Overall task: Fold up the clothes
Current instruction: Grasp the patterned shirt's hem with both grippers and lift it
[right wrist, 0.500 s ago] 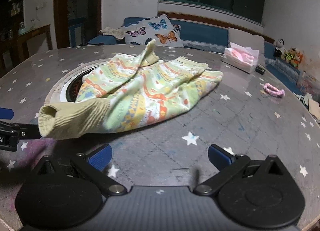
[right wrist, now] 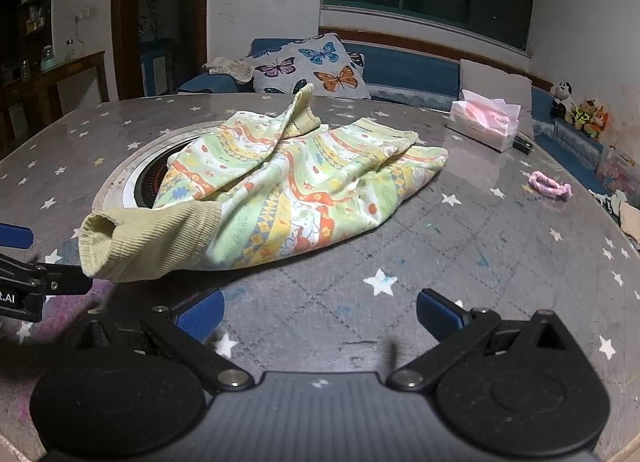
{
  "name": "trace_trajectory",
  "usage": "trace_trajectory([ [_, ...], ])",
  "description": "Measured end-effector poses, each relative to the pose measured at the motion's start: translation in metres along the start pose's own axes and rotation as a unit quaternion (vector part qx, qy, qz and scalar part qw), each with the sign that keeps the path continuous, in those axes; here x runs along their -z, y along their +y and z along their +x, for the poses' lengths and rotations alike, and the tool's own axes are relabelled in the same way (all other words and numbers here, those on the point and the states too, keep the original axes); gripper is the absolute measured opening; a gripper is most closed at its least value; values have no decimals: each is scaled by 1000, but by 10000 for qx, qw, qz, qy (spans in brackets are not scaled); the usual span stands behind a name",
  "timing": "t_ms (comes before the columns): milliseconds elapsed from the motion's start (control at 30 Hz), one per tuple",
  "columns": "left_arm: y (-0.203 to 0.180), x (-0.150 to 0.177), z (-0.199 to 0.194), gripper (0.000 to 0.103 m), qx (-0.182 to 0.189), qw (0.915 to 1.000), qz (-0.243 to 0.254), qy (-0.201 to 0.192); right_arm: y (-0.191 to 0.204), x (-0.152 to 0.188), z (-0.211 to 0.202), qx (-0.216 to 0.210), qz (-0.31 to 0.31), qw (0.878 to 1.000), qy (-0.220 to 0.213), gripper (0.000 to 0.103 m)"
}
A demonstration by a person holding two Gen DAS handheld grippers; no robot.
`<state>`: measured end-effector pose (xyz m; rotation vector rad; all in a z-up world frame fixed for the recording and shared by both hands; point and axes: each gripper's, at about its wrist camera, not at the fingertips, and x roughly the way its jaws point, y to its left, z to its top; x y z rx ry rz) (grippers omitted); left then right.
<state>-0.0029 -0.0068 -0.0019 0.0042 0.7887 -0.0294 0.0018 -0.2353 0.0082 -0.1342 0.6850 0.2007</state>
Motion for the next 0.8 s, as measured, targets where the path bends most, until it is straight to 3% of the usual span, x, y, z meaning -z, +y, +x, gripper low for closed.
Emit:
trace_trajectory([
  [800, 7, -20, 7, 103, -137, 9999, 38, -2, -3, -25, 1, -97, -133, 9998, -111, 103],
])
